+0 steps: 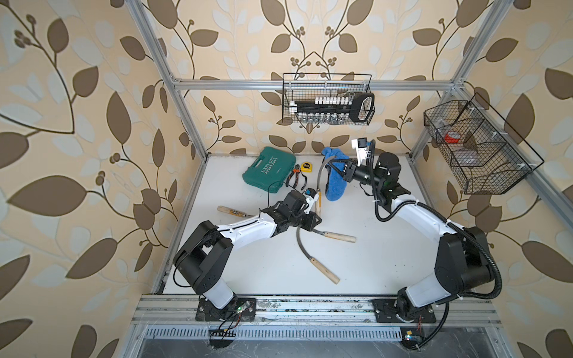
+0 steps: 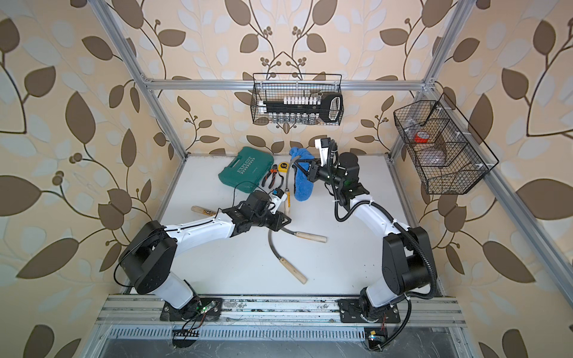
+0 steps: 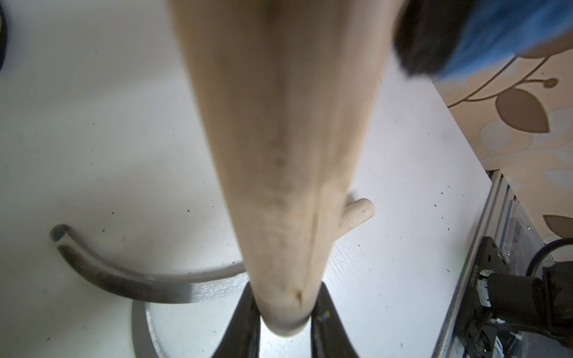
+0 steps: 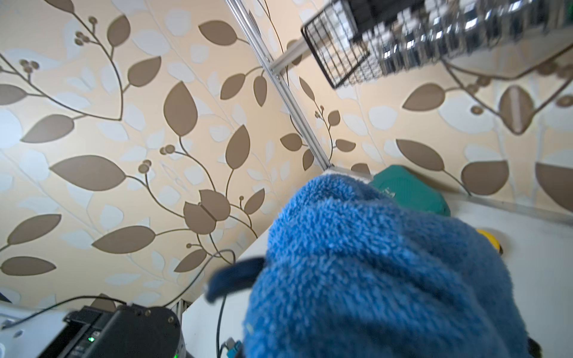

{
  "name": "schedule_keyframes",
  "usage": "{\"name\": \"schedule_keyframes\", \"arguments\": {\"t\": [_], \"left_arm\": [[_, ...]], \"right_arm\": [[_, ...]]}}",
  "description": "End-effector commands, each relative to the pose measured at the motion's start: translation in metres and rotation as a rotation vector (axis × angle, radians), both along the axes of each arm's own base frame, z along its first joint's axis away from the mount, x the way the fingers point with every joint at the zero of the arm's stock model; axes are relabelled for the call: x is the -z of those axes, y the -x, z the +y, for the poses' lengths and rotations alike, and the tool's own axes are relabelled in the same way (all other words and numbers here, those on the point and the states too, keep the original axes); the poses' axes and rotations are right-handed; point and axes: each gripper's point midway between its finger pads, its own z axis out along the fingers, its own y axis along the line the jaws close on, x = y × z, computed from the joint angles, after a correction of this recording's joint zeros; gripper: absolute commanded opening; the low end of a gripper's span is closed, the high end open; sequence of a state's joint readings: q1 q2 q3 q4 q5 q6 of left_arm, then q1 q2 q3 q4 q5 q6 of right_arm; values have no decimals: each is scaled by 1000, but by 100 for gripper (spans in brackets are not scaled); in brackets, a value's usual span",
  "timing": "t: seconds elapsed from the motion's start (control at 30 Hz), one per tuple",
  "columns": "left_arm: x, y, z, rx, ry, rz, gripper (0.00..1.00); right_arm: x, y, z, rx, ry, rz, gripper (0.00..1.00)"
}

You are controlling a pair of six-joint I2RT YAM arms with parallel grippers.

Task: Wipe small sickles with rags
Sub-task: Wipe the small sickle, then place the small sickle at the center of the board.

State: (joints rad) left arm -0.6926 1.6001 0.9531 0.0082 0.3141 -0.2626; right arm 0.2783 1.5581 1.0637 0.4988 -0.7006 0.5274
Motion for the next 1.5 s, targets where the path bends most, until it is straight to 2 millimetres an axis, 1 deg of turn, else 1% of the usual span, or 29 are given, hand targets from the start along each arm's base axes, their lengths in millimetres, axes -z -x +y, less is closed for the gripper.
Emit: {"name": "schedule_keyframes", "arguments": {"t": [0.0,0.07,0.13,0.17,0.23,0.3,0.4,0.53,0.67,0.77,0.9,1.0,1.13,1.2,1.3,1.37,1.4,1.47], "left_arm": [[-16,-4,-10,31,34,-30,0],[-18,-4,-10,35,37,-32,0],[-18,-4,-10,37,37,-32,0],[-17,-3,-11,40,37,-28,0],[-16,-2,-12,46,40,-22,0],[-17,-2,-13,51,43,-18,0],[-18,-1,-13,54,47,-19,0],[-20,2,-14,64,56,-22,0],[-19,2,-15,69,58,-14,0],[-19,3,-16,74,61,-11,0],[-19,4,-14,69,66,-11,0],[-19,4,-12,55,61,-12,0],[-16,1,-7,20,42,-16,0],[-14,-3,-2,-13,21,-18,0],[-7,-11,9,-80,-34,-18,0],[-2,-15,16,-122,-73,-16,0],[1,-16,20,-142,-93,-14,0],[6,-18,32,-191,-139,-18,0]], "right_arm": [[39,18,15,-31,58,23,13],[60,22,14,-36,67,60,13],[73,24,14,-37,76,82,12],[75,25,14,-42,75,84,12],[71,24,15,-43,74,79,12],[59,23,13,-36,69,65,11],[29,19,6,-37,31,30,11],[-16,9,-18,2,-32,-25,11],[-49,4,-43,37,-74,-69,12],[-64,9,-51,50,-86,-103,12],[-71,21,-61,109,-67,-139,12],[-67,33,-75,195,-48,-151,12],[-50,47,-104,372,-12,-128,11],[-32,55,-124,491,15,-89,9],[1,74,-156,663,56,-39,8],[32,87,-180,784,94,14,8],[44,92,-190,835,106,36,7],[71,102,-204,905,133,74,6]]}}
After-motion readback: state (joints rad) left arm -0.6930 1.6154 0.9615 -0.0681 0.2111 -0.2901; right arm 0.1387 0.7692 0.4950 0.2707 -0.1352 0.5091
